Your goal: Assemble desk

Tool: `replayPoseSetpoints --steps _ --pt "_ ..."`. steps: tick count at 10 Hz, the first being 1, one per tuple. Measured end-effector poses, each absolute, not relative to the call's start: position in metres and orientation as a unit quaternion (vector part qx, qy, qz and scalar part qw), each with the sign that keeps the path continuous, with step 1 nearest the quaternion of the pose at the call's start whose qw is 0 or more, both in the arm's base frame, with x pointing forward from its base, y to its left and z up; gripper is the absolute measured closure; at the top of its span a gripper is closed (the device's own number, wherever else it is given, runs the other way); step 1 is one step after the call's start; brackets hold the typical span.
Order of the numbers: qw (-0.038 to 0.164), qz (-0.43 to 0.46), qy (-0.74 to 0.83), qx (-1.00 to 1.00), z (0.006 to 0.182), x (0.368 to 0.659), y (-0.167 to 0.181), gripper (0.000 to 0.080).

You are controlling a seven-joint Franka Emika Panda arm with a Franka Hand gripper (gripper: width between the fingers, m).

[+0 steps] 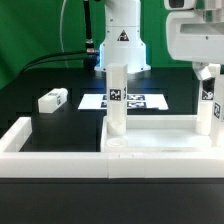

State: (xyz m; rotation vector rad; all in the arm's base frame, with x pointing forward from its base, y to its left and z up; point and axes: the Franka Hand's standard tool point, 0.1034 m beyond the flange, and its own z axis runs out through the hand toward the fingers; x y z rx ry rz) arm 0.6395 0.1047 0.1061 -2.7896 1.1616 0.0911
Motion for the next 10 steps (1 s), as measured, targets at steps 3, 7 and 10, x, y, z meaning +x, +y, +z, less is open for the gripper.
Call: replayPoseSetpoints --steps 3,7,10 --pt "0.036 0.014 0.248 -0.968 0.106 0.641 0.102 0.0150" --pt "0.020 0.007 0.064 -0.998 0.104 0.638 0.110 0.0150" --pt "0.016 0.010 -0.012 -1.000 0.104 0.636 0.116 0.0150"
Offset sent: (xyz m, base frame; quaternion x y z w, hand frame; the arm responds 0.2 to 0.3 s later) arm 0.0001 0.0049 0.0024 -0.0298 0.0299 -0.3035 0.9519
